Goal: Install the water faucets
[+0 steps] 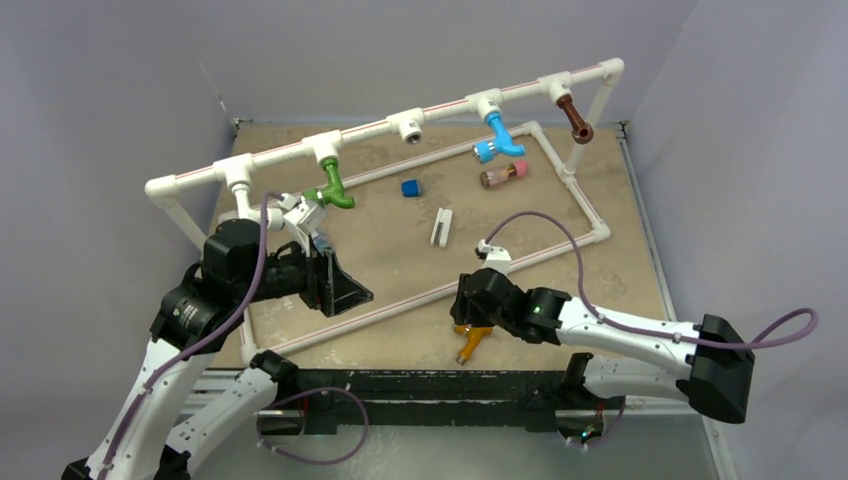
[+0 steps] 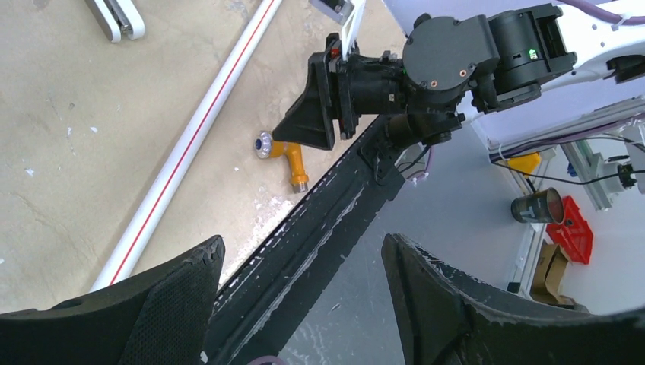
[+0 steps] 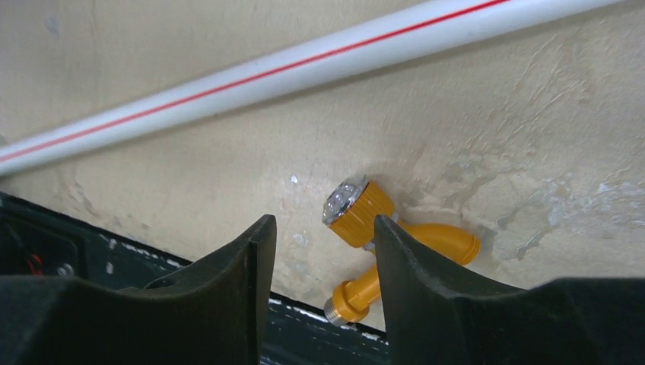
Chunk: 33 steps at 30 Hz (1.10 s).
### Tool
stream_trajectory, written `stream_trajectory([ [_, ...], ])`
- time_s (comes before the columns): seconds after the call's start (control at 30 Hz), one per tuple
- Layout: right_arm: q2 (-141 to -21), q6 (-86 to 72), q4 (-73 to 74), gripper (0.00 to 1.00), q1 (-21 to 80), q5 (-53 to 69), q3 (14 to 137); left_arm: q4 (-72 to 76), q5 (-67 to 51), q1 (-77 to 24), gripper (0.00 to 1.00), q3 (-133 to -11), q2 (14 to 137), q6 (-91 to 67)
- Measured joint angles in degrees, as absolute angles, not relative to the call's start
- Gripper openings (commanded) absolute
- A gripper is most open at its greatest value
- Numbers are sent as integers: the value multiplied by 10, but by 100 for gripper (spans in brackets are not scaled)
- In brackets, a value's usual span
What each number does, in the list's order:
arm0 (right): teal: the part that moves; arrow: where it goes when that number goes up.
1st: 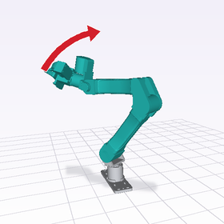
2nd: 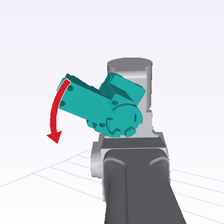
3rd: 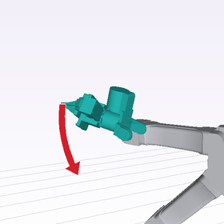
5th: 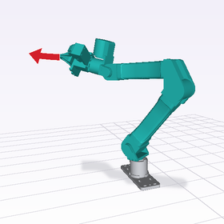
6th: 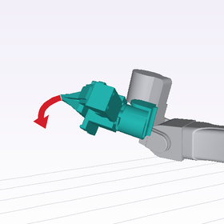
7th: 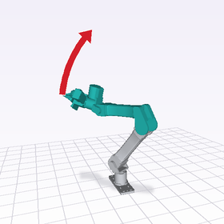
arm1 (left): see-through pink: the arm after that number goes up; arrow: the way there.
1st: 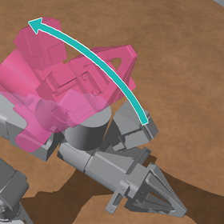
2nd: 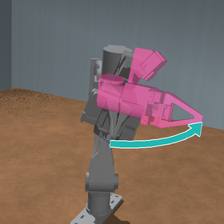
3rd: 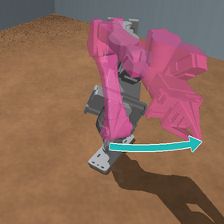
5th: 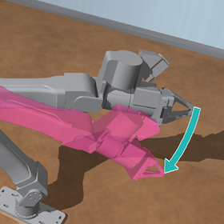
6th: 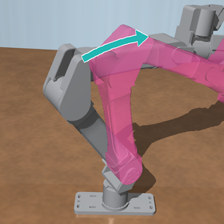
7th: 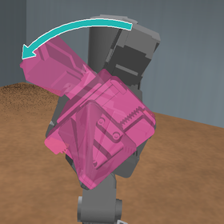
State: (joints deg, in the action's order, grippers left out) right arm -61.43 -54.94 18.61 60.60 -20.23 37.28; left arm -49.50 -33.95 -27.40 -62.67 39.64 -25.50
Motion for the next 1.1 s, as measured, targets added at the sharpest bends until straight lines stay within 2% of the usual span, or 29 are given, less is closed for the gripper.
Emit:
stream_trajectory([
  [0.27, -699, -533, 204, 64, 664, -190, 383, -513, -338, -274, 75, -627, 395, -233],
  [0.53, -790, -525, 248, 68, 740, -254, 454, -516, -339, -274, 75, -627, 393, -215],
  [0.9, -832, -524, 300, 70, 745, -303, 505, -516, -345, -274, 75, -627, 393, -199],
  [1.1, -829, -513, 294, 76, 745, -303, 500, -515, -351, -274, 75, -622, 391, -198],
])
